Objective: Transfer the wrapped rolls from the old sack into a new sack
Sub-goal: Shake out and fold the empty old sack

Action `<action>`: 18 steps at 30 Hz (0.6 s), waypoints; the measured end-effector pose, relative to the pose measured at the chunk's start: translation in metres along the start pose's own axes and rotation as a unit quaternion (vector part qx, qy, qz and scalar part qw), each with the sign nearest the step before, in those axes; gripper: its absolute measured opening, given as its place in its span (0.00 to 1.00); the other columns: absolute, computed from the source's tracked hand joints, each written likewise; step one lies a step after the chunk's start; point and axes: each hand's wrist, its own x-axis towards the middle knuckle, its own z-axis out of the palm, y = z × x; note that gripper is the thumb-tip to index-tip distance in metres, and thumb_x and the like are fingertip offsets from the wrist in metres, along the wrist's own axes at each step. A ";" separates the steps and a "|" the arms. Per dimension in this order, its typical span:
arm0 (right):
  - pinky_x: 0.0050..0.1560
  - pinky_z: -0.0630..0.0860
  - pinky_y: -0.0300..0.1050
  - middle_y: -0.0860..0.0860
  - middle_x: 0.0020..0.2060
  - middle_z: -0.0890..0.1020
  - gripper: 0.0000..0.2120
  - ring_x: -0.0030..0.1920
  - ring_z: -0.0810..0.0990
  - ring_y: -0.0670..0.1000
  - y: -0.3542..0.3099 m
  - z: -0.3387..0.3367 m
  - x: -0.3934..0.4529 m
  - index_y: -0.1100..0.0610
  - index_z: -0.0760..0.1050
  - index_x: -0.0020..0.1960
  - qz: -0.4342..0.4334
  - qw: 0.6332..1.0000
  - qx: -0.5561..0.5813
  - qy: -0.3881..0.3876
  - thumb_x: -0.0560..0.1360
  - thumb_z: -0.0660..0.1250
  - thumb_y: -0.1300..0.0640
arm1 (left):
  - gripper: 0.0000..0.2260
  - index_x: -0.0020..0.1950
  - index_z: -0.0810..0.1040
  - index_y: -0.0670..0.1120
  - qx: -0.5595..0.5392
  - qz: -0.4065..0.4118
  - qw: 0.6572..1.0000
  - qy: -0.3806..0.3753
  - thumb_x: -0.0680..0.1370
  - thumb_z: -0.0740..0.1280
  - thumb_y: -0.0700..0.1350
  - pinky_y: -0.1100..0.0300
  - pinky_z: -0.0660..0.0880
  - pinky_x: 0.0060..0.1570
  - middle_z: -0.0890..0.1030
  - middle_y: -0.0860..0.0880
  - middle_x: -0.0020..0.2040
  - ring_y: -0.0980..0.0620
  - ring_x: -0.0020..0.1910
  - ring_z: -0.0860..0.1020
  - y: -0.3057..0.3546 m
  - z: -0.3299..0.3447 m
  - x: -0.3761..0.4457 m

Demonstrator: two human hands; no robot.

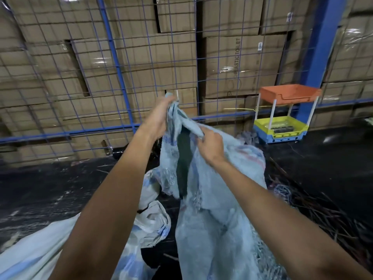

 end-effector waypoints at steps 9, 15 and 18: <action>0.34 0.72 0.42 0.53 0.34 0.78 0.05 0.34 0.77 0.52 -0.006 -0.069 0.034 0.58 0.75 0.42 0.252 0.906 0.307 -0.144 0.74 0.61 0.61 | 0.20 0.61 0.77 0.46 0.285 0.021 0.940 0.186 0.72 0.76 0.49 0.44 0.77 0.57 0.82 0.42 0.57 0.42 0.55 0.80 -0.103 -0.043 0.006; 0.46 0.80 0.52 0.58 0.43 0.83 0.07 0.41 0.82 0.56 0.013 -0.096 0.038 0.57 0.79 0.43 0.244 0.902 0.230 -0.273 0.66 0.67 0.58 | 0.08 0.53 0.82 0.44 0.066 0.098 0.993 0.010 0.79 0.65 0.35 0.61 0.80 0.42 0.86 0.48 0.43 0.52 0.41 0.83 -0.032 -0.053 0.005; 0.46 0.74 0.43 0.52 0.61 0.78 0.28 0.54 0.76 0.50 -0.008 -0.107 0.050 0.49 0.72 0.69 0.095 0.954 0.108 -0.262 0.70 0.69 0.61 | 0.03 0.45 0.81 0.44 0.096 0.074 0.993 -0.007 0.78 0.68 0.39 0.61 0.78 0.36 0.84 0.48 0.35 0.52 0.33 0.82 -0.002 -0.028 0.008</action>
